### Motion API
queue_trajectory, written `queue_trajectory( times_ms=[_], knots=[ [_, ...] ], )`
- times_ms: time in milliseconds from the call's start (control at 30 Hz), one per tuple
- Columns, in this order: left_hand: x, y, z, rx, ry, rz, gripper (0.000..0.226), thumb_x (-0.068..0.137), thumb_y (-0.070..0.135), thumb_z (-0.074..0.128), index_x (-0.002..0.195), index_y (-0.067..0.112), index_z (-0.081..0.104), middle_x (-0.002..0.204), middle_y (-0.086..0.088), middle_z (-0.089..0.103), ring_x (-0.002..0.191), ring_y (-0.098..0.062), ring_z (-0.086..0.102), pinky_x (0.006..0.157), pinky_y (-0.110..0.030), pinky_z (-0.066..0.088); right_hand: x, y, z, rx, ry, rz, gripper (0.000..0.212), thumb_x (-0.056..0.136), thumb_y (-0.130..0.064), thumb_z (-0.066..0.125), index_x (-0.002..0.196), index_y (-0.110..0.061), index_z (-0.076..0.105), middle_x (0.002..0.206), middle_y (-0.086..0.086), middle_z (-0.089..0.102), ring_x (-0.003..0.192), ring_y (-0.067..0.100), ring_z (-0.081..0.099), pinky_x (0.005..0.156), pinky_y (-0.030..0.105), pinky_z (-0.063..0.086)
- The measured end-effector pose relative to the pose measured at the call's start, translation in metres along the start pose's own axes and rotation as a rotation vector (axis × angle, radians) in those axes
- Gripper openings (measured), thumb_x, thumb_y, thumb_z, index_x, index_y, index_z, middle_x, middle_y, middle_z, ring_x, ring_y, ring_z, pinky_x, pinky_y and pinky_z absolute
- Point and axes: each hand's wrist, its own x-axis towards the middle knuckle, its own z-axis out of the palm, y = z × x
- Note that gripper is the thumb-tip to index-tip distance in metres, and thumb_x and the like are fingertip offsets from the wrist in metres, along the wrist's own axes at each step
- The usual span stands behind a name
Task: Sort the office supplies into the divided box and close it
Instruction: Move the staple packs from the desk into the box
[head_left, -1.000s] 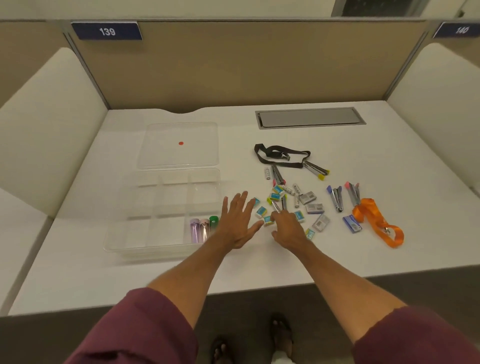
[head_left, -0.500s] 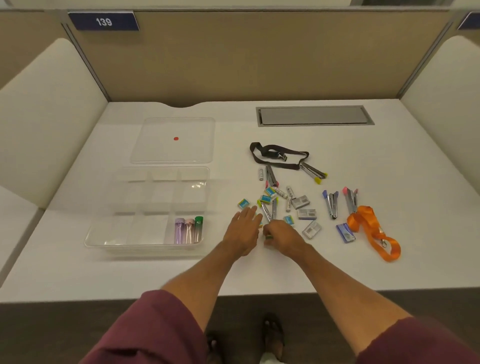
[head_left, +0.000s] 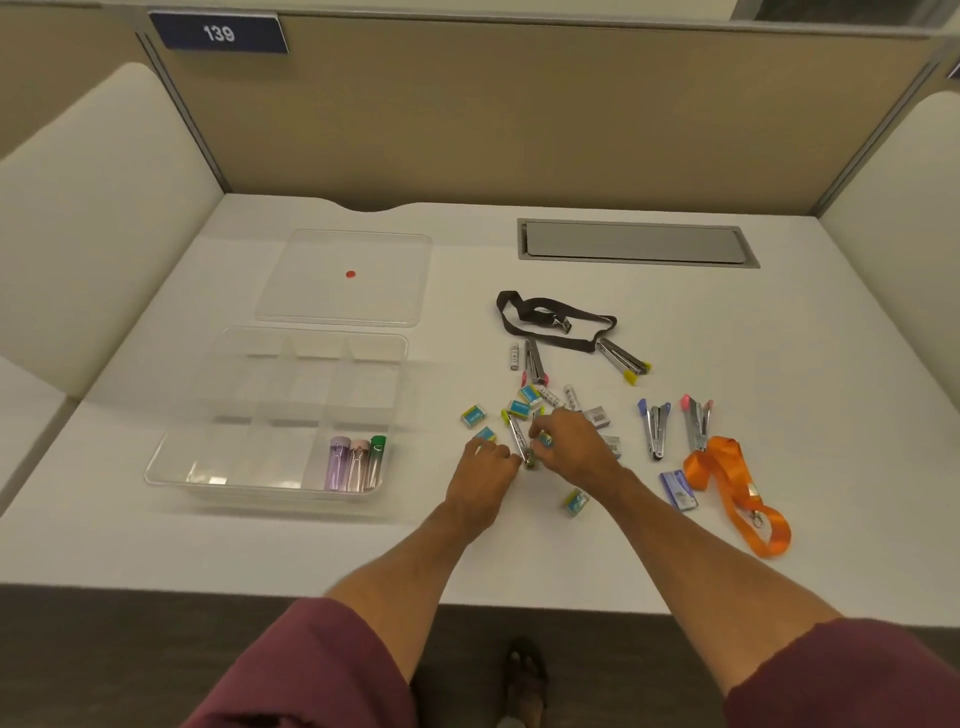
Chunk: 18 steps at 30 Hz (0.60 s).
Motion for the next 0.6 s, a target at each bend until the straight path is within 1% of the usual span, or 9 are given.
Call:
queue_trajectory(
  times_ms=[67, 133, 200, 267, 333, 400, 500, 600],
  knots=[
    [0.001, 0.001, -0.007, -0.034, -0.028, -0.037, 0.035, 0.084, -0.006, 0.055, 0.116, 0.007, 0.054, 0.119, -0.012, 0.058, 0.115, -0.032, 0.051, 0.097, -0.037, 0.038, 0.003, -0.002, -0.002, 0.011, 0.01, -0.007, 0.026, 0.086, -0.02, 0.063, 0.109, -0.01, 0.069, 0.109, 0.012, 0.067, 0.101, 0.024, 0.062, 0.086, 0.033, 0.05],
    [-0.001, -0.001, -0.016, -0.111, -0.02, -0.076, 0.038, 0.084, -0.008, 0.053, 0.119, 0.006, 0.051, 0.124, -0.013, 0.053, 0.118, -0.031, 0.047, 0.088, -0.038, 0.043, 0.007, -0.005, -0.003, 0.021, 0.007, -0.022, 0.027, 0.085, -0.02, 0.065, 0.11, -0.01, 0.068, 0.109, 0.012, 0.066, 0.102, 0.024, 0.061, 0.086, 0.033, 0.049],
    [-0.006, -0.008, -0.027, -0.194, 0.0, -0.113, 0.047, 0.082, -0.011, 0.054, 0.124, 0.007, 0.047, 0.129, -0.011, 0.046, 0.123, -0.029, 0.041, 0.084, -0.04, 0.047, 0.01, -0.011, -0.003, 0.014, 0.0, -0.055, 0.027, 0.084, -0.016, 0.066, 0.11, -0.009, 0.066, 0.11, 0.013, 0.065, 0.103, 0.026, 0.059, 0.086, 0.034, 0.048],
    [-0.012, -0.02, -0.04, -0.223, 0.05, -0.162, 0.053, 0.079, -0.013, 0.055, 0.126, 0.009, 0.043, 0.13, -0.01, 0.042, 0.122, -0.028, 0.04, 0.081, -0.04, 0.051, 0.013, -0.02, -0.003, 0.009, 0.006, -0.075, 0.026, 0.085, -0.012, 0.065, 0.111, -0.009, 0.064, 0.111, 0.015, 0.062, 0.104, 0.027, 0.058, 0.087, 0.035, 0.048],
    [-0.019, -0.035, -0.054, -0.216, 0.106, -0.218, 0.06, 0.078, -0.014, 0.059, 0.13, 0.01, 0.04, 0.13, -0.01, 0.042, 0.12, -0.027, 0.04, 0.082, -0.04, 0.053, 0.018, -0.036, -0.003, -0.001, 0.008, -0.081, 0.026, 0.086, -0.011, 0.063, 0.113, -0.01, 0.063, 0.113, 0.014, 0.06, 0.107, 0.027, 0.056, 0.089, 0.034, 0.047],
    [-0.028, -0.056, -0.066, -0.198, 0.159, -0.274, 0.061, 0.079, -0.012, 0.062, 0.131, 0.01, 0.039, 0.13, -0.01, 0.041, 0.118, -0.025, 0.042, 0.082, -0.038, 0.054, 0.025, -0.057, -0.003, -0.01, 0.013, -0.089, 0.026, 0.087, -0.01, 0.062, 0.114, -0.011, 0.062, 0.113, 0.014, 0.059, 0.106, 0.027, 0.056, 0.089, 0.034, 0.046],
    [-0.045, -0.092, -0.078, -0.202, 0.232, -0.338, 0.053, 0.082, -0.01, 0.062, 0.128, 0.008, 0.042, 0.131, -0.012, 0.042, 0.114, -0.026, 0.046, 0.086, -0.038, 0.054, 0.037, -0.096, 0.001, 0.005, 0.036, -0.111, 0.026, 0.087, -0.01, 0.062, 0.113, -0.011, 0.062, 0.112, 0.014, 0.058, 0.106, 0.029, 0.056, 0.085, 0.034, 0.047],
    [-0.068, -0.132, -0.084, -0.198, 0.279, -0.369, 0.044, 0.086, -0.003, 0.063, 0.125, 0.004, 0.045, 0.132, -0.014, 0.042, 0.111, -0.026, 0.049, 0.089, -0.037, 0.054, 0.045, -0.14, 0.009, 0.023, 0.059, -0.134, 0.028, 0.087, -0.012, 0.063, 0.114, -0.011, 0.062, 0.113, 0.014, 0.059, 0.105, 0.029, 0.058, 0.081, 0.03, 0.046]
  ],
)
